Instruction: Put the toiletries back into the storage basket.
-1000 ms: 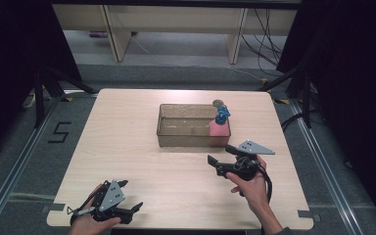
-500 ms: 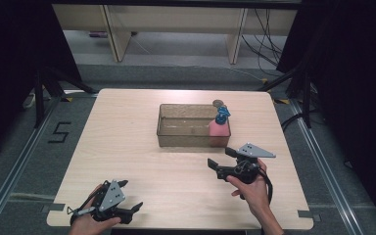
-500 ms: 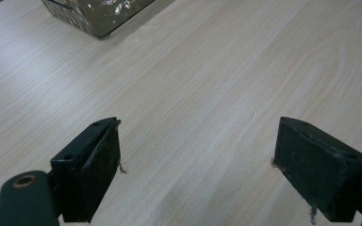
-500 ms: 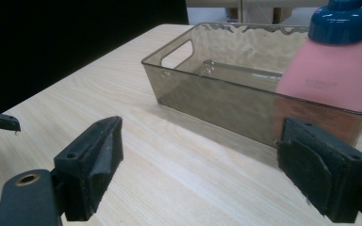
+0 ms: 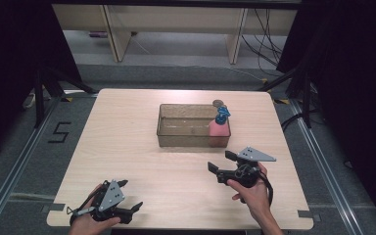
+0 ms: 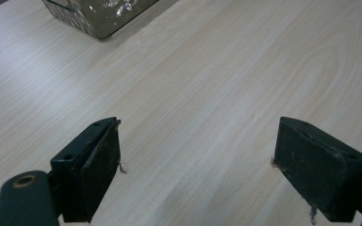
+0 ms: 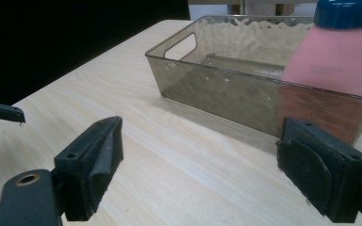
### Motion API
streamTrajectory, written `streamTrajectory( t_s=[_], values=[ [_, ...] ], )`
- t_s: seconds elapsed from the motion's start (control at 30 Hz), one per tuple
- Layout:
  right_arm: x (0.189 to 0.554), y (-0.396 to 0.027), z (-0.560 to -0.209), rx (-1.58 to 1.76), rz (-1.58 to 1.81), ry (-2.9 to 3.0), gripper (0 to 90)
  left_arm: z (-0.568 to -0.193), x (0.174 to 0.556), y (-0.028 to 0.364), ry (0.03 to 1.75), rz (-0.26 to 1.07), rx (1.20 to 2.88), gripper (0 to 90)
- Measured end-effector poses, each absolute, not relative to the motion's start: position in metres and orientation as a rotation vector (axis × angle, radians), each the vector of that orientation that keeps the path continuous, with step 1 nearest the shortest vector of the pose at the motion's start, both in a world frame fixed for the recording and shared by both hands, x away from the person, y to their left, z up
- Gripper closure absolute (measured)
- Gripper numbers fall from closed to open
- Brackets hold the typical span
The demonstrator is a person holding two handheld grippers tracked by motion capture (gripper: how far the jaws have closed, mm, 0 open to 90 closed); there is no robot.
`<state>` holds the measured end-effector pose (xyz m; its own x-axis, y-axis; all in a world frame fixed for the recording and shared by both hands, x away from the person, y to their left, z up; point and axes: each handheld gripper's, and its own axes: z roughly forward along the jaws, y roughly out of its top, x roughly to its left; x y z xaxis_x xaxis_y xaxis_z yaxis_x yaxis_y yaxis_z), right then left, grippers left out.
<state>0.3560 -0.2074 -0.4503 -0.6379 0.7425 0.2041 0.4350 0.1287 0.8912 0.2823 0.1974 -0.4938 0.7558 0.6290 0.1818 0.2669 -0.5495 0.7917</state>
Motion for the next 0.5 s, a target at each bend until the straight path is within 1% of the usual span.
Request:
streamTrajectory(
  t_s=[0.23,0.27,0.5],
  values=[
    [0.35,-0.207,-0.453,1.144,1.534,2.109,16.2,-0.494,0.283,0.198,0.675,0.595,2.157,14.8],
    [0.348,-0.206,-0.453,1.188,1.534,2.124,16.1,-0.494,0.283,0.197,0.679,0.599,2.155,14.8],
    [0.343,-0.204,-0.461,1.128,1.526,2.16,16.0,-0.493,0.284,0.198,0.677,0.598,2.159,14.8]
  ],
)
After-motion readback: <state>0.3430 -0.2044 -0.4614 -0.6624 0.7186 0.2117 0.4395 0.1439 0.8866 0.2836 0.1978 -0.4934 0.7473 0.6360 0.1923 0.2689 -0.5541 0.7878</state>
